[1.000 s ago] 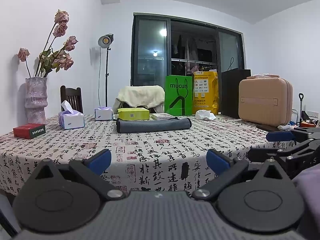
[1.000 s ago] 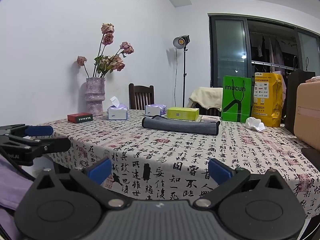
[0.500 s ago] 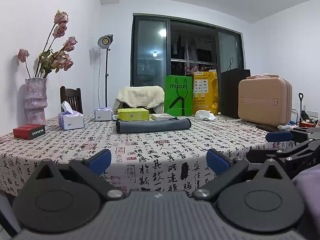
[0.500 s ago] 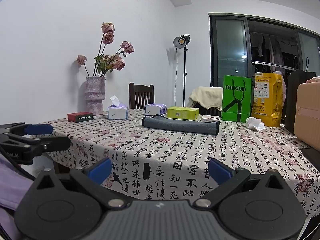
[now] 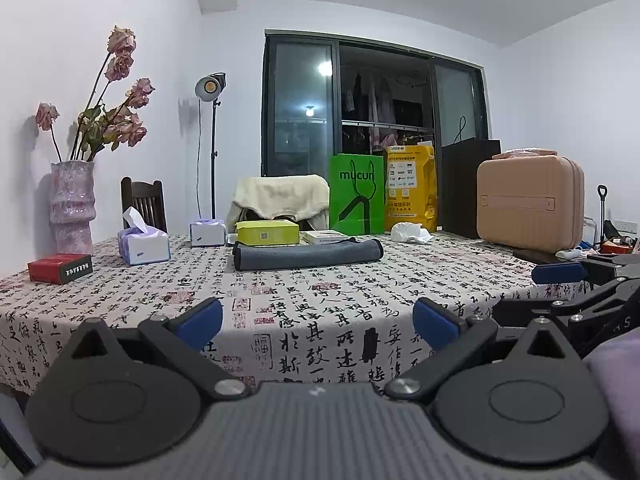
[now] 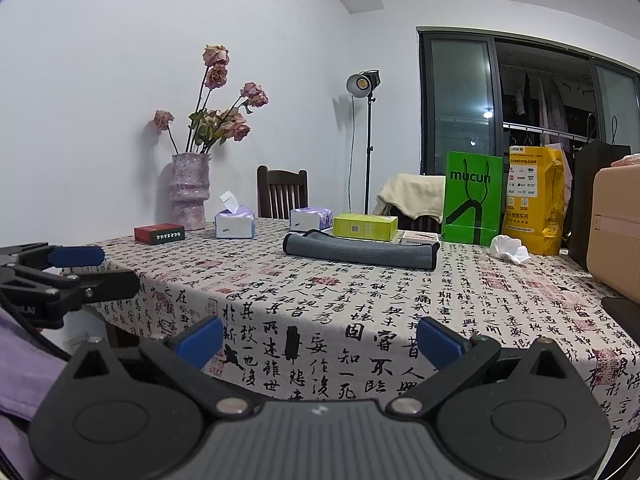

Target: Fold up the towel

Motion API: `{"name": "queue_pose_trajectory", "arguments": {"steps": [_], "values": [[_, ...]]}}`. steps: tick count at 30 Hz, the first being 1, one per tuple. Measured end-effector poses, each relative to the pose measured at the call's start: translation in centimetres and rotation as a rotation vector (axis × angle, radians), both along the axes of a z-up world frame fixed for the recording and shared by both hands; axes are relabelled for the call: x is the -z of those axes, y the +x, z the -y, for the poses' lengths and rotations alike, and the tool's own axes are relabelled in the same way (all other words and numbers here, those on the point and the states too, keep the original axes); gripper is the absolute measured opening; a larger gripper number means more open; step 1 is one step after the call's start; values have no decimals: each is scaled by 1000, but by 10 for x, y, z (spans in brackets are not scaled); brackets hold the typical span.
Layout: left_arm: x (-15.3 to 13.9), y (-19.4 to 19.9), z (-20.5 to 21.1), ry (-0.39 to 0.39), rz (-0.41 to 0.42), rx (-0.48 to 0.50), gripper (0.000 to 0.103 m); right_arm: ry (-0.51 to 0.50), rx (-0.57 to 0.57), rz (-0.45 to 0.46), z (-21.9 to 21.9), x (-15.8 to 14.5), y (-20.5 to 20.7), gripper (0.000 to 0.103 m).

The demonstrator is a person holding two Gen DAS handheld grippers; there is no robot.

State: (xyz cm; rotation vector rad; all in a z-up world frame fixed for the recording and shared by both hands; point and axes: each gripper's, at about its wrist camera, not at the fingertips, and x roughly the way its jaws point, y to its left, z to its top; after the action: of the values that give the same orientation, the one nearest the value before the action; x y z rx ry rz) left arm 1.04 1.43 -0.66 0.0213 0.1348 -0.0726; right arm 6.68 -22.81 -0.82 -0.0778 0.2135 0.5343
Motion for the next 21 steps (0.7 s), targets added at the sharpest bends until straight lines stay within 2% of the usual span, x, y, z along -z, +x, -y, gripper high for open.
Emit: {"name": "queue_pose_trajectory", "arguments": {"steps": [21], "values": [[0, -4, 1, 14, 25, -3, 103, 0, 3, 9, 0, -1, -2, 103]]}}
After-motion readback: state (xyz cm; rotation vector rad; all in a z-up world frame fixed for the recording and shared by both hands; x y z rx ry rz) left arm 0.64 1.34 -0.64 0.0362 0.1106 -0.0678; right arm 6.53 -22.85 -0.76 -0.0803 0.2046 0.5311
